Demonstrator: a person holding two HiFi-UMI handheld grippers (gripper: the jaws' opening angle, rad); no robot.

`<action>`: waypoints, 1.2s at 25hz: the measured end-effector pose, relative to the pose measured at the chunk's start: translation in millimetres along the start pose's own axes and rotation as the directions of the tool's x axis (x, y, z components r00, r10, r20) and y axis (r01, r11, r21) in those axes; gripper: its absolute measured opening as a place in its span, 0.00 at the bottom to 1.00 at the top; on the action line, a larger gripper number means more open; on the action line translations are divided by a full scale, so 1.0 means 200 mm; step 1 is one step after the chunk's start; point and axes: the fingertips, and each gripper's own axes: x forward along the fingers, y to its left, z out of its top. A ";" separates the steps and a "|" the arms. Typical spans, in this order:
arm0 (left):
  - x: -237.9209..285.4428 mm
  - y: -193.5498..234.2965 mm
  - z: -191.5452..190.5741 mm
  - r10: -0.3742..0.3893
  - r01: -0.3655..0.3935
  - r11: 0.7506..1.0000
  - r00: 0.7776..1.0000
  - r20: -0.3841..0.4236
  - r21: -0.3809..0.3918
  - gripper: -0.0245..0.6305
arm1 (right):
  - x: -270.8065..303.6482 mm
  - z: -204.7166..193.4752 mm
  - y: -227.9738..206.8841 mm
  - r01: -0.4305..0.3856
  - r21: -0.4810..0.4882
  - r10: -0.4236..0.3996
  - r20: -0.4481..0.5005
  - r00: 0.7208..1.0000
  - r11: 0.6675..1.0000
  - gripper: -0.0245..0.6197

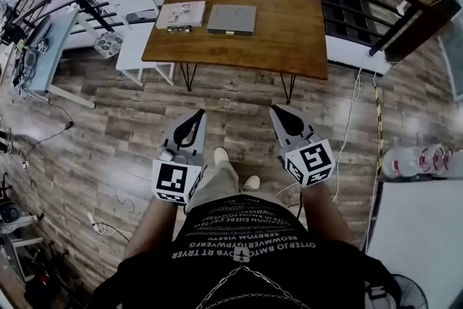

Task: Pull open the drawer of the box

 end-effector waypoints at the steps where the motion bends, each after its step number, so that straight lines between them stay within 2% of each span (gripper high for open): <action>1: -0.01 0.02 -0.01 0.004 -0.004 1.000 1.000 -0.004 0.002 0.05 | 0.01 0.01 0.01 -0.004 0.000 0.004 0.002 1.000 1.000 0.03; 7: 0.00 0.11 0.03 0.016 -0.016 1.000 1.000 0.018 0.002 0.05 | 0.10 0.10 0.01 -0.003 -0.030 0.003 0.025 1.000 1.000 0.03; 18: 0.14 0.32 0.02 -0.003 0.004 1.000 1.000 0.031 -0.017 0.05 | 0.33 0.16 -0.03 0.013 -0.047 -0.013 0.003 1.000 0.999 0.03; 30: 0.33 0.63 -0.07 -0.009 0.010 0.998 1.000 0.008 -0.057 0.05 | 0.69 0.19 -0.08 -0.001 -0.057 -0.002 -0.044 0.999 0.998 0.03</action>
